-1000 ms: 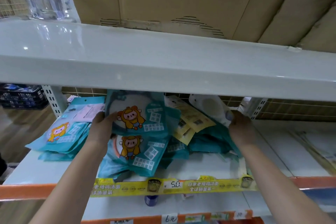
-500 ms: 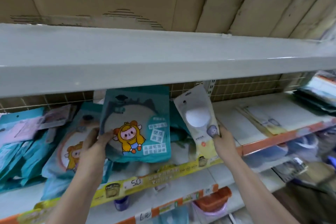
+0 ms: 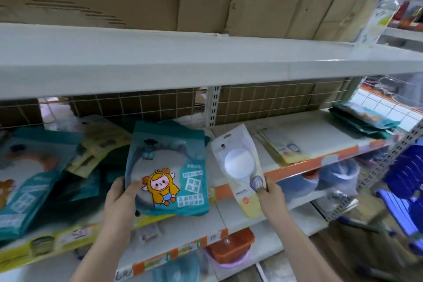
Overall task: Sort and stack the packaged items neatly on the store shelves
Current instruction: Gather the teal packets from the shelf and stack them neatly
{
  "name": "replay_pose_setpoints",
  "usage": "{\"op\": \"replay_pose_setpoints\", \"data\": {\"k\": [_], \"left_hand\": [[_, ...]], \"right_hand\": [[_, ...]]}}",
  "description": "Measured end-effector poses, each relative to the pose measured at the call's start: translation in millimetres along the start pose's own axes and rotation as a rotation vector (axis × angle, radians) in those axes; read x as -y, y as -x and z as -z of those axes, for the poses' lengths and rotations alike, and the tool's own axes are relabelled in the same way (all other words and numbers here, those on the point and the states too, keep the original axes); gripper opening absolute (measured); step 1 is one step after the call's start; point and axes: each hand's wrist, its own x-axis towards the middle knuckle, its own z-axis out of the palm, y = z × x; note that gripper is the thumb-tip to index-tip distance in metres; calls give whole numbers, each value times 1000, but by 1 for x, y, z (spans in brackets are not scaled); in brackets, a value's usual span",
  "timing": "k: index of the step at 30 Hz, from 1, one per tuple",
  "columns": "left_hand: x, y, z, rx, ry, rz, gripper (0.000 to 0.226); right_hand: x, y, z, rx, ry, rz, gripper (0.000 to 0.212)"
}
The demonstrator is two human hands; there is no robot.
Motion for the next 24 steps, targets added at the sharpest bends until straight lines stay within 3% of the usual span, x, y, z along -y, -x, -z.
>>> {"op": "replay_pose_setpoints", "data": {"k": [4,7,16,20,24], "left_hand": [[15,20,-41,-86,20,61,37],[26,33,-69,-71,11,90,20],[33,42,-143,-46,-56,51,12],[41,26,-178,-83,-100,78,7],[53,0,-206,-109,-125,138,41]], "right_hand": [[-23,-22,36,66,-38,-43,20],[-42,-41,64,101,-63,-47,18],[-70,-100,120,59,-249,-139,10],[-68,-150,132,0,-185,-145,11],[-56,-207,141,-46,-66,-102,10]]}}
